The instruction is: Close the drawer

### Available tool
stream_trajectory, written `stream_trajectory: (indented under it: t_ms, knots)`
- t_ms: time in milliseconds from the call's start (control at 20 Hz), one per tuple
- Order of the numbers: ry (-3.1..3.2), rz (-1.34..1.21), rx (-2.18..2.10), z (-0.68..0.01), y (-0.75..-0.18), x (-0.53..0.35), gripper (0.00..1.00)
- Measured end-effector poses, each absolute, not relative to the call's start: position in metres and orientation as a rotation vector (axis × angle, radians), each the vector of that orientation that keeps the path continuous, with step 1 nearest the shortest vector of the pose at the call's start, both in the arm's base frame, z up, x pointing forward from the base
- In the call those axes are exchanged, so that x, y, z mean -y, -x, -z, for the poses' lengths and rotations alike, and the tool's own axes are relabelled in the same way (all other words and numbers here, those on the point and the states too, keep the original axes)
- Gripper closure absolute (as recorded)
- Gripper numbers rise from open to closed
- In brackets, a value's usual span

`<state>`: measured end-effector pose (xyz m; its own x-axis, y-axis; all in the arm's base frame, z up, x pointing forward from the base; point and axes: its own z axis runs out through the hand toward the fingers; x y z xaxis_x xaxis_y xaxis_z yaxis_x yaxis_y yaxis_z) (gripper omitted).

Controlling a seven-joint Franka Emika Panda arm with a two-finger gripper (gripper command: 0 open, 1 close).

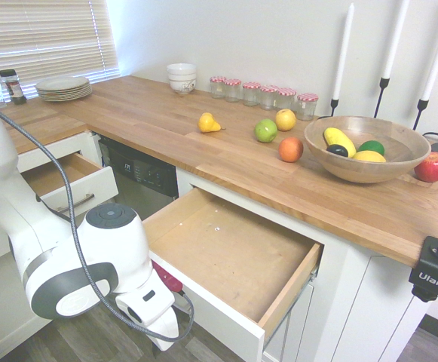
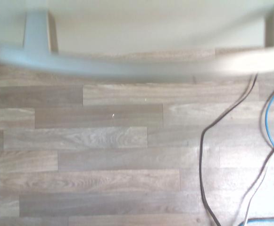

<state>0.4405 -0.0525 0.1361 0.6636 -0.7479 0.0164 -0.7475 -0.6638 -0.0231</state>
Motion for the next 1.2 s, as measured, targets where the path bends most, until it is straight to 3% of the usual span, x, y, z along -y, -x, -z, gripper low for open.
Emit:
stream_trajectory:
  t_ms: [1200]
  knots:
    - [2.876, 0.071, -1.247, -0.128, -0.468, 0.042, 1.0]
